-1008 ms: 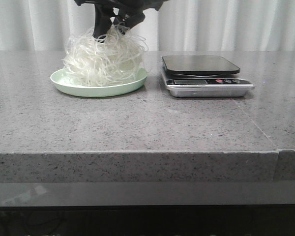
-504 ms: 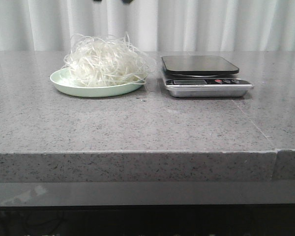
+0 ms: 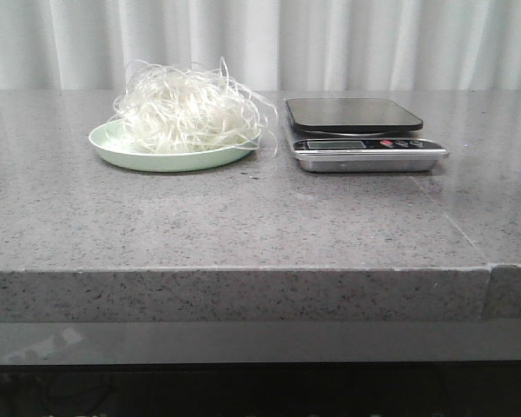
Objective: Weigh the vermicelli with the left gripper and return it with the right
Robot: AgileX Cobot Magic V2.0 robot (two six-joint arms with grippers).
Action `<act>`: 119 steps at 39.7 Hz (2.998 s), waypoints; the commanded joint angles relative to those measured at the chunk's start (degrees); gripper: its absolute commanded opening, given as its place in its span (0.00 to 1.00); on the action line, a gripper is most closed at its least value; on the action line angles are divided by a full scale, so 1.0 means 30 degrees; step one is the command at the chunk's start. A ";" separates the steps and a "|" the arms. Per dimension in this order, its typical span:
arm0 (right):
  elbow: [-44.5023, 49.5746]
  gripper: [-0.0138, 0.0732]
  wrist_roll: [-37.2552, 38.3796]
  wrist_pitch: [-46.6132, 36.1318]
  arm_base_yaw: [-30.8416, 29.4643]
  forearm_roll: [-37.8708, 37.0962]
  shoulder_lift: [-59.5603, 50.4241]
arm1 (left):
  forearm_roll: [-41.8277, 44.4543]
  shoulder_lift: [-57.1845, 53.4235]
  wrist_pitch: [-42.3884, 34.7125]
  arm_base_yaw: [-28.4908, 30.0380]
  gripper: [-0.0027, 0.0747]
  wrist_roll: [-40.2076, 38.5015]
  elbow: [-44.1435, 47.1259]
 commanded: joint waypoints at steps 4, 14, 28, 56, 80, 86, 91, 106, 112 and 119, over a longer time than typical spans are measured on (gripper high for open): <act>0.3876 0.74 0.0106 -0.1883 -0.0070 -0.0573 -0.4741 | -0.0270 0.0029 -0.1588 -0.0126 0.59 -0.0164 -0.0451; 0.8980 0.74 0.0106 -0.1606 -0.0070 -0.0635 -1.0253 | -0.0270 0.0029 -0.1588 -0.0126 0.59 -0.0164 -0.0451; 1.4182 0.74 0.0110 -0.0456 -0.0070 -0.0635 -1.7317 | -0.0270 0.0029 -0.1588 -0.0126 0.59 -0.0164 -0.0451; 1.6057 0.54 0.0127 -0.0256 -0.0070 -0.0617 -2.0668 | -0.0270 0.0029 -0.1656 -0.0126 0.39 -0.0164 -0.0451; 1.6057 0.34 0.0127 -0.0317 -0.0070 -0.0617 -2.0668 | -0.0270 0.0029 -0.1656 -0.0126 0.24 -0.0164 -0.0451; 1.6057 0.34 0.0127 -0.0317 -0.0070 -0.0617 -2.0668 | -0.0270 0.0029 -0.1656 -0.0126 0.24 -0.0164 -0.0451; 1.6057 0.34 0.0127 -0.0317 -0.0070 -0.0617 -2.0668 | -0.0281 -0.0010 -0.1693 -0.0126 0.24 -0.0164 -0.0338; 1.6057 0.34 0.0127 -0.0317 -0.0070 -0.0617 -2.0668 | 0.0485 -0.3809 -0.6104 0.5101 0.24 -0.0130 0.4352; 1.6057 0.34 0.0127 -0.0317 -0.0070 -0.0617 -2.0668 | 0.0530 -0.6970 -0.8996 0.7456 0.24 -0.0130 0.8268; 1.6057 0.34 0.0127 -0.0317 -0.0070 -0.0617 -2.0668 | 0.0000 -1.0341 -1.0314 0.9796 0.24 -0.0130 1.1958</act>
